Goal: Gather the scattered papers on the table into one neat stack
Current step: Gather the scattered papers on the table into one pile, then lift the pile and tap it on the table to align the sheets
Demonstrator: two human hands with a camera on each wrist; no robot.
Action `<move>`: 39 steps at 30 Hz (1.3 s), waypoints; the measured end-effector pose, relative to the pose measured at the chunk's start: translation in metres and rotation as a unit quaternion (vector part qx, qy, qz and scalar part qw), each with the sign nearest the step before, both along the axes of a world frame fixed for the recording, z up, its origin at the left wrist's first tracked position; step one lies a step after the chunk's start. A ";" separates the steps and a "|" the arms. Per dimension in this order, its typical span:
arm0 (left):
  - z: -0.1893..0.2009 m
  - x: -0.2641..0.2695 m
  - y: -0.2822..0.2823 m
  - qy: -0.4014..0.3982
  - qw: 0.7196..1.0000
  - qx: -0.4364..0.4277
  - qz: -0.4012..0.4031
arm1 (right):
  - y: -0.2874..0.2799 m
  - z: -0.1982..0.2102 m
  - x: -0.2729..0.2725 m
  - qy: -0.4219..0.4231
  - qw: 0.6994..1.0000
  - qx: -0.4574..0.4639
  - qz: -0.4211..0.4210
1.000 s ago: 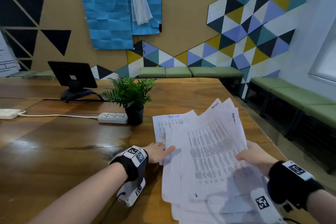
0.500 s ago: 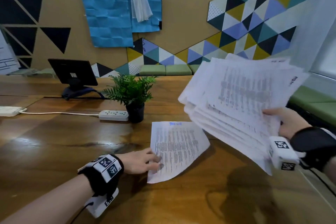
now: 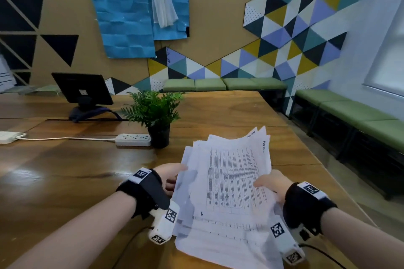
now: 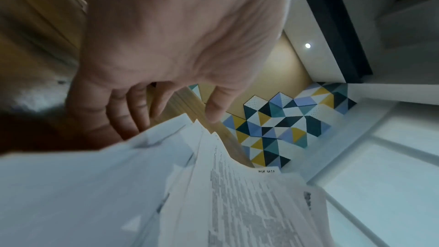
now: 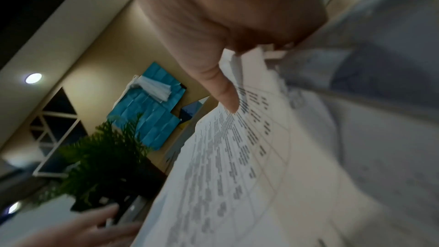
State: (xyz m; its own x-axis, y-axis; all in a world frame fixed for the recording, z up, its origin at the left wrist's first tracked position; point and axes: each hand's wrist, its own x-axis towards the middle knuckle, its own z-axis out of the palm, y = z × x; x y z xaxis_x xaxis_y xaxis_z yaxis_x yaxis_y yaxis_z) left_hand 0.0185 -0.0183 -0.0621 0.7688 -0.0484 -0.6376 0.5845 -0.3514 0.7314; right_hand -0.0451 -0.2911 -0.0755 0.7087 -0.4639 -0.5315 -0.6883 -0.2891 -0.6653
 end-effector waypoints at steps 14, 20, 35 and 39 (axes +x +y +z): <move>-0.006 -0.002 -0.028 -0.163 0.975 0.110 -0.105 | 0.005 -0.001 0.003 -0.015 0.991 0.117 0.058; 0.016 -0.003 -0.019 -0.289 0.947 -0.138 -0.026 | -0.009 0.045 -0.014 -0.211 0.952 0.220 0.030; 0.047 -0.009 -0.038 -0.459 0.869 -0.179 0.050 | 0.009 0.099 -0.016 -0.460 0.863 0.199 0.066; 0.053 -0.004 -0.037 -0.454 0.869 -0.190 0.052 | -0.001 0.112 -0.015 -0.477 0.842 0.245 0.054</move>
